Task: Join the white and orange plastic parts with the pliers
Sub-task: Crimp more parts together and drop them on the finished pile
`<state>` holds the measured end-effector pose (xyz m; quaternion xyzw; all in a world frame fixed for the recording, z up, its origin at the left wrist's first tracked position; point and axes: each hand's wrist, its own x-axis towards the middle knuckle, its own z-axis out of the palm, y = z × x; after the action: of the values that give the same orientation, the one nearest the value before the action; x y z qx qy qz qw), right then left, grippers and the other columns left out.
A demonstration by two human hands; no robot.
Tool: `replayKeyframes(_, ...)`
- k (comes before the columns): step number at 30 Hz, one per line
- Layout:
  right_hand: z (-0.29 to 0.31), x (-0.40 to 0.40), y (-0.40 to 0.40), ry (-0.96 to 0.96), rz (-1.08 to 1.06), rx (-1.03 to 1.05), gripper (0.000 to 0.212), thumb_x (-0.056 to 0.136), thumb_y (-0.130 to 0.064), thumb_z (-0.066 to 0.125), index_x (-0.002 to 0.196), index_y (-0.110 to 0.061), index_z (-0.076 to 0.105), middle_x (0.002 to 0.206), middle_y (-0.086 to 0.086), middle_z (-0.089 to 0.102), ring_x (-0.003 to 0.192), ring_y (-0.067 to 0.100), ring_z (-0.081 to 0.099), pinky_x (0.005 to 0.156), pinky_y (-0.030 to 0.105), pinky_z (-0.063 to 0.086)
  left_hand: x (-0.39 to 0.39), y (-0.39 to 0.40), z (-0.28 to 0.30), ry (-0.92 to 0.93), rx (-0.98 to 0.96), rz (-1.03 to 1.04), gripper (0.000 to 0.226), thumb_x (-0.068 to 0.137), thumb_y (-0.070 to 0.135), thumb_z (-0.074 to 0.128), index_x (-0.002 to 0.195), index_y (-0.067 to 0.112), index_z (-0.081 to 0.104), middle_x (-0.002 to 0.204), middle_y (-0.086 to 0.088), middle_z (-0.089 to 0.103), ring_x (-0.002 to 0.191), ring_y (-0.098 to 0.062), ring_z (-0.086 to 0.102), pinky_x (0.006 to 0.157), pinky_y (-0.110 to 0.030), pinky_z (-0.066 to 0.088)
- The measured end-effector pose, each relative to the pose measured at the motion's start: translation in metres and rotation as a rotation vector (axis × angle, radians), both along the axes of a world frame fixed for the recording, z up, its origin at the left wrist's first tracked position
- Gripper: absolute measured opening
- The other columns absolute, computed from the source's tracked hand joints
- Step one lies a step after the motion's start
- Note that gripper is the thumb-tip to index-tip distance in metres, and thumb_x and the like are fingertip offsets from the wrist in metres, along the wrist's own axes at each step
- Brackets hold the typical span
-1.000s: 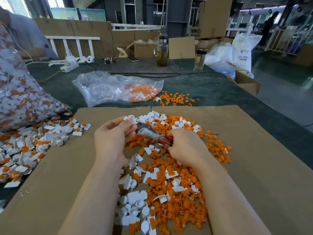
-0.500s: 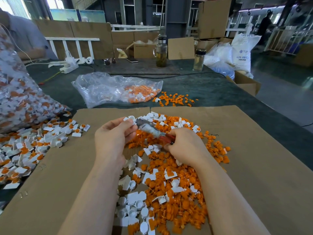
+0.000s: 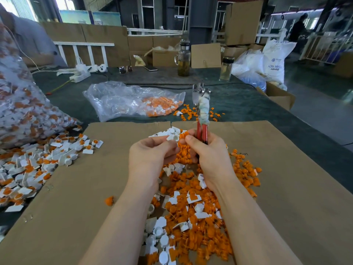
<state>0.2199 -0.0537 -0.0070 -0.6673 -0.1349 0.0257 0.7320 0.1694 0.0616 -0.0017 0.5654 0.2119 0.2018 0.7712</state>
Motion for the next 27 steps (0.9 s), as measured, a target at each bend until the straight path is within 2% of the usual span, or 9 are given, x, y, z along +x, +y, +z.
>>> replayKeyframes(5, -0.0064, 0.0005, 0.0066, -0.054, -0.038, -0.011, 0.015, 0.091, -0.012, 0.064, 0.083, -0.025, 0.066, 0.067, -0.013, 0.066, 0.057, -0.004, 0.057, 0.059, 0.015, 0.043, -0.0014, -0.0039, 0.0022, -0.017, 0.024, -0.017, 0.012, 0.079, 0.005, 0.079, 0.088, 0.003, 0.072, 0.072, -0.01, 0.075, 0.07, -0.018, 0.075, 0.06, -0.022, 0.059)
replayKeyframes(8, -0.0097, 0.0025, 0.0082, -0.103, -0.097, -0.067, 0.014, 0.09, -0.017, 0.067, 0.083, -0.03, 0.067, 0.079, -0.013, 0.069, 0.077, 0.0, 0.064, 0.073, 0.02, 0.05, -0.0018, -0.0044, 0.0027, -0.044, 0.014, -0.012, 0.01, 0.079, 0.004, 0.078, 0.088, 0.002, 0.073, 0.072, -0.011, 0.075, 0.068, -0.017, 0.075, 0.058, -0.02, 0.057)
replayKeyframes(10, -0.0099, 0.0024, 0.0088, -0.169, -0.129, -0.121, 0.016, 0.089, -0.019, 0.067, 0.083, -0.033, 0.066, 0.084, -0.018, 0.069, 0.083, -0.002, 0.064, 0.074, 0.018, 0.05, -0.0018, -0.0051, 0.0027, -0.066, 0.01, -0.005, 0.01, 0.079, 0.002, 0.078, 0.088, 0.001, 0.073, 0.073, -0.013, 0.075, 0.068, -0.019, 0.075, 0.059, -0.021, 0.058)
replayKeyframes(13, -0.0099, 0.0012, 0.0099, -0.251, -0.18, -0.193, 0.012, 0.089, -0.024, 0.069, 0.083, -0.034, 0.064, 0.078, -0.013, 0.067, 0.08, -0.002, 0.063, 0.073, 0.017, 0.051, -0.0028, -0.0055, 0.0026, -0.098, 0.031, 0.015, 0.01, 0.078, 0.001, 0.079, 0.087, 0.001, 0.074, 0.074, -0.013, 0.075, 0.071, -0.021, 0.075, 0.061, -0.023, 0.058)
replayKeyframes(16, -0.0098, 0.0011, 0.0101, -0.298, -0.214, -0.242, 0.005, 0.089, -0.026, 0.069, 0.093, -0.028, 0.066, 0.08, -0.015, 0.066, 0.082, -0.002, 0.062, 0.07, 0.01, 0.048, -0.0024, -0.0053, 0.002, -0.109, 0.07, 0.038, 0.008, 0.078, 0.001, 0.079, 0.084, 0.004, 0.075, 0.073, -0.012, 0.075, 0.071, -0.022, 0.075, 0.061, -0.021, 0.057)
replayKeyframes(20, -0.0085, -0.0007, 0.0101, -0.35, -0.243, -0.271, 0.011, 0.089, -0.024, 0.069, 0.099, -0.022, 0.067, 0.081, -0.017, 0.064, 0.085, -0.005, 0.06, 0.068, 0.004, 0.045, -0.0015, -0.0068, 0.0004, -0.086, 0.211, 0.075, 0.008, 0.078, 0.007, 0.081, 0.082, 0.011, 0.076, 0.073, -0.005, 0.076, 0.074, -0.02, 0.075, 0.066, -0.025, 0.06)
replayKeyframes(25, -0.0079, -0.001, 0.01, -0.375, -0.254, -0.31, 0.013, 0.088, -0.023, 0.07, 0.1, -0.021, 0.067, 0.081, -0.019, 0.063, 0.085, -0.006, 0.06, 0.069, 0.006, 0.047, -0.0013, -0.008, 0.0002, -0.054, 0.302, 0.12, 0.009, 0.076, 0.012, 0.083, 0.078, 0.017, 0.076, 0.071, 0.001, 0.075, 0.072, -0.017, 0.074, 0.069, -0.028, 0.062)
replayKeyframes(27, -0.0078, 0.0002, 0.0095, -0.377, -0.246, -0.344, 0.014, 0.088, -0.024, 0.07, 0.101, -0.02, 0.068, 0.08, -0.015, 0.065, 0.08, -0.001, 0.061, 0.066, 0.011, 0.049, -0.0012, -0.0071, -0.0006, -0.027, 0.327, 0.128, 0.01, 0.076, 0.015, 0.084, 0.078, 0.02, 0.076, 0.072, 0.002, 0.075, 0.074, -0.018, 0.074, 0.072, -0.034, 0.062)
